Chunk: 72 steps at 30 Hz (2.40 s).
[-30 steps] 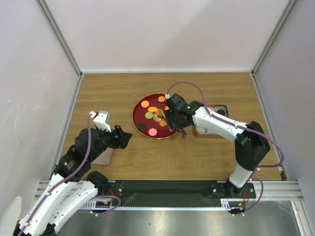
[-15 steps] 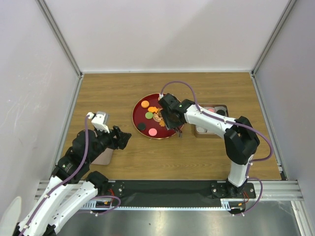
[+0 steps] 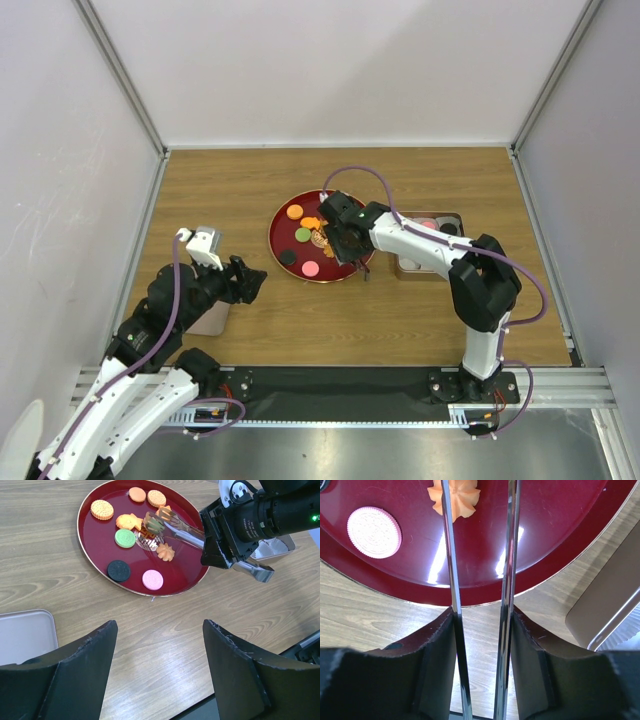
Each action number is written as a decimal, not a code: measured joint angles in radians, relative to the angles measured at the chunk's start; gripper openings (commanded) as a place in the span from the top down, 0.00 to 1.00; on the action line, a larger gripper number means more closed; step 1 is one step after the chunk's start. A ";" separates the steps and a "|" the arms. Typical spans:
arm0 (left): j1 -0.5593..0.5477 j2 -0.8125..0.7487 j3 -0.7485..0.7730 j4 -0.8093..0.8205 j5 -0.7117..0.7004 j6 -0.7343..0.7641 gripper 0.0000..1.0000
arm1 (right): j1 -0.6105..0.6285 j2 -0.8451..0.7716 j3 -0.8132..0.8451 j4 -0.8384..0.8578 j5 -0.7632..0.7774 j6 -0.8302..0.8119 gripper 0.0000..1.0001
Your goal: Pack the cookies
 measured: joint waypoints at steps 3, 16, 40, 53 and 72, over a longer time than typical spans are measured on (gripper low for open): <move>0.000 0.000 0.000 0.000 0.000 0.000 0.24 | 0.001 0.002 0.006 -0.003 0.002 -0.002 0.49; 0.000 0.000 0.000 0.000 0.000 0.000 0.25 | 0.003 0.041 0.041 -0.016 0.003 -0.011 0.61; 0.000 0.006 0.000 0.000 0.004 0.000 0.24 | -0.117 -0.423 -0.145 -0.090 0.036 0.056 0.70; 0.000 0.026 0.000 0.000 0.006 0.000 0.24 | -0.446 -0.716 -0.385 -0.218 0.052 0.113 0.67; 0.000 0.049 0.000 0.000 0.013 0.001 0.24 | -0.613 -0.618 -0.392 -0.253 -0.063 0.087 0.63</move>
